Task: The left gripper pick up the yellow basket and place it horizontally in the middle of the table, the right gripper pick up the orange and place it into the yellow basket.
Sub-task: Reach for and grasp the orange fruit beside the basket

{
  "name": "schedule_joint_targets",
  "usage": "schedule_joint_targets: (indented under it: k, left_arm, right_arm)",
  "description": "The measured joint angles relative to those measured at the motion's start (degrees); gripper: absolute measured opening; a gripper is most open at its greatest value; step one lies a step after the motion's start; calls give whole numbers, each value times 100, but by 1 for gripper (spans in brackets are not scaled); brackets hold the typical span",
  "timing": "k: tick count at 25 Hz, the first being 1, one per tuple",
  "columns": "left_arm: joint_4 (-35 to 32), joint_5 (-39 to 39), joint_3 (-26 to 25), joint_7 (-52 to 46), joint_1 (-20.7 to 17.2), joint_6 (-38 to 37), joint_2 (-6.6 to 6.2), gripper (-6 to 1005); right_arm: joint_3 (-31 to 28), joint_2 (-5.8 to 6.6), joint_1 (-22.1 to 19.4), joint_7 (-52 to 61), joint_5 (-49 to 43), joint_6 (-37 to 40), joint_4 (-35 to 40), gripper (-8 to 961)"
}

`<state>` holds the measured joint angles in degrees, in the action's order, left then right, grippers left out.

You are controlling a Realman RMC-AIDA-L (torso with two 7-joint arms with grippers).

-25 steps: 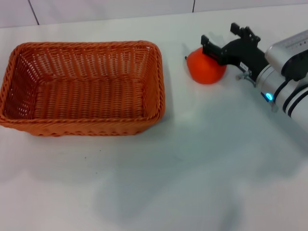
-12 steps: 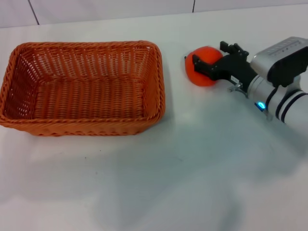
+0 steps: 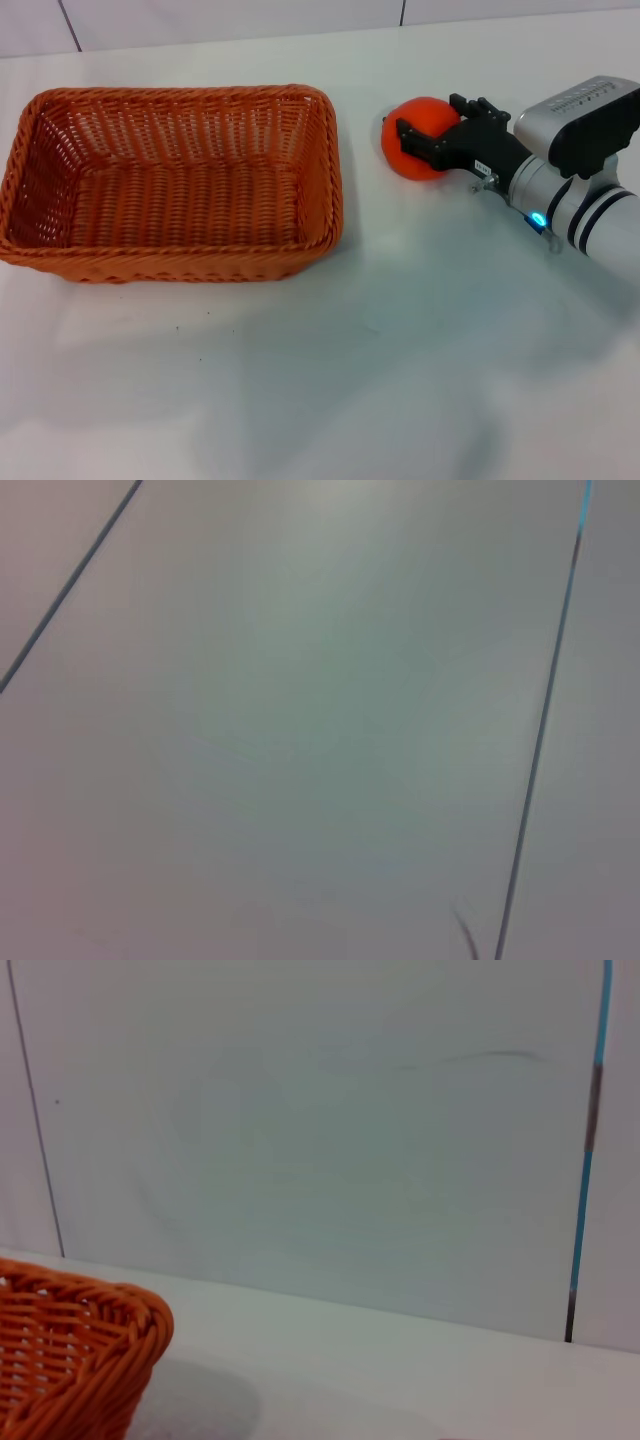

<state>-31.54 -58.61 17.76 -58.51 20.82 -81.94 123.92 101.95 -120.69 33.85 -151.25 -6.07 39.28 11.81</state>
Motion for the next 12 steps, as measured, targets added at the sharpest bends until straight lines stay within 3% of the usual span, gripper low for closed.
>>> schedule_joint_targets:
  k: [4,12]
  left_arm:
    - [8,12,-4,5,-12,-3,0,901]
    - [56,17,-20,9,-16,37,-9,901]
  right_arm:
    - [8,1,5,21,-7,4,-1,868]
    - [4,1,-49,43,3,151,-3,597]
